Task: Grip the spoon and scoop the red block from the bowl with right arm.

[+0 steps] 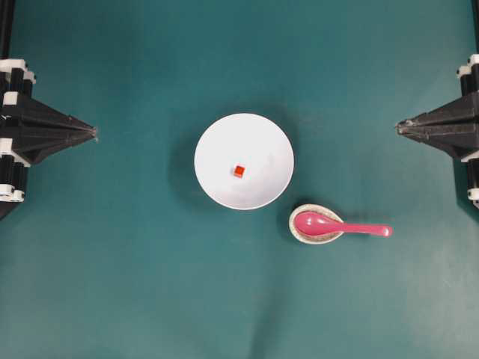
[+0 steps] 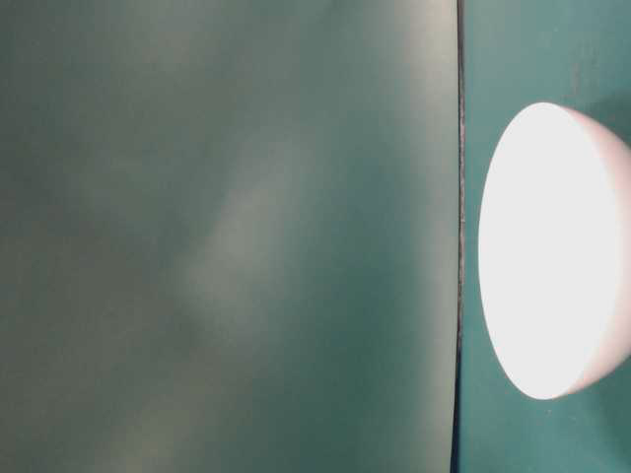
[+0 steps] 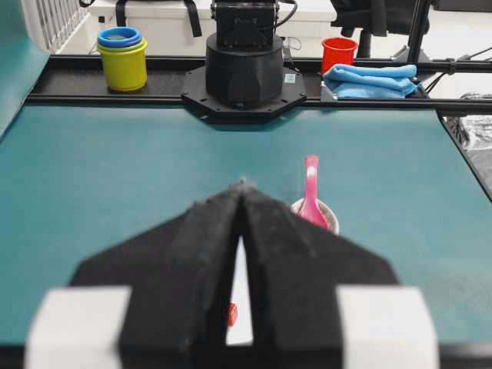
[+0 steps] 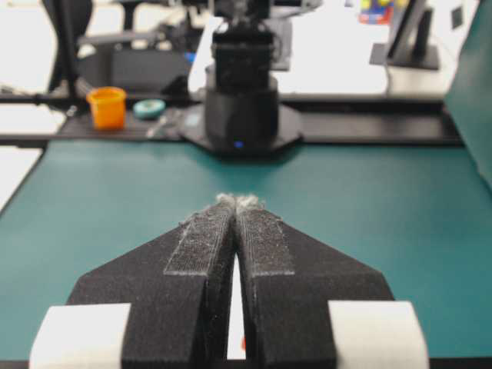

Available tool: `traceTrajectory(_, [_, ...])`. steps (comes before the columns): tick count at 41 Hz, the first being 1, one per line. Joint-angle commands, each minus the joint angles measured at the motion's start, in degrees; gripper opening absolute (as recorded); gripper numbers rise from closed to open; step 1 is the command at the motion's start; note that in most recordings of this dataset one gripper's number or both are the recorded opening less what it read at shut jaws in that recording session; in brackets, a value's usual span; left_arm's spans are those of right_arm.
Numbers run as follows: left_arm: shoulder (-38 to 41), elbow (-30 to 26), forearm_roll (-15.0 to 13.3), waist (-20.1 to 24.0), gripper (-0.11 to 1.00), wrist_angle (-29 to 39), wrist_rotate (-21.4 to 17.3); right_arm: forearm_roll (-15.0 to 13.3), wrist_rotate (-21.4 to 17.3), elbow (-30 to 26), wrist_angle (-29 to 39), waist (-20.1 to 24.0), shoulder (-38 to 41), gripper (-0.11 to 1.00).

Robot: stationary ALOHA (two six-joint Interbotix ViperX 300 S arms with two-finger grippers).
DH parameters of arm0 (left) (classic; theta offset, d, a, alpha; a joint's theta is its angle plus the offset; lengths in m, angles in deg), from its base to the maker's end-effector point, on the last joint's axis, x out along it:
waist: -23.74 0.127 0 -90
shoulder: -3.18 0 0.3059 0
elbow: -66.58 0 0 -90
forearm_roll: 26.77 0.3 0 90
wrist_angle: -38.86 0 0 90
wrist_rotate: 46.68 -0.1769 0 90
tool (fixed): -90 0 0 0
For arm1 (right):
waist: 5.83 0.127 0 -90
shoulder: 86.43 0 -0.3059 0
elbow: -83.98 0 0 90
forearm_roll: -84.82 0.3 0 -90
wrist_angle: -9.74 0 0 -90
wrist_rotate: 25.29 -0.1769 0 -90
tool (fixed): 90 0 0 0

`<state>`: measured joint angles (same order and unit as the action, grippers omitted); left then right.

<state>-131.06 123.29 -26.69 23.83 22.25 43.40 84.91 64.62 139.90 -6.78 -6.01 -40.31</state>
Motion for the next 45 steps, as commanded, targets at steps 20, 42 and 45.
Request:
traceTrajectory(20, [0.6, -2.3, 0.7, -0.8, 0.00, 4.4, 1.7, 0.8, -0.5, -2.1, 1.9, 0.5, 0.3, 0.00])
traceTrajectory(42, [0.6, -2.3, 0.7, -0.8, 0.00, 4.5, 1.7, 1.1, -0.6, -1.1, 2.0, 1.5, 2.6, 0.49])
traceTrajectory(45, [0.6, -2.3, 0.6, -0.8, 0.00, 4.5, 1.8, 1.6, -0.6, -0.4, 1.7, 2.2, 4.0, 0.47])
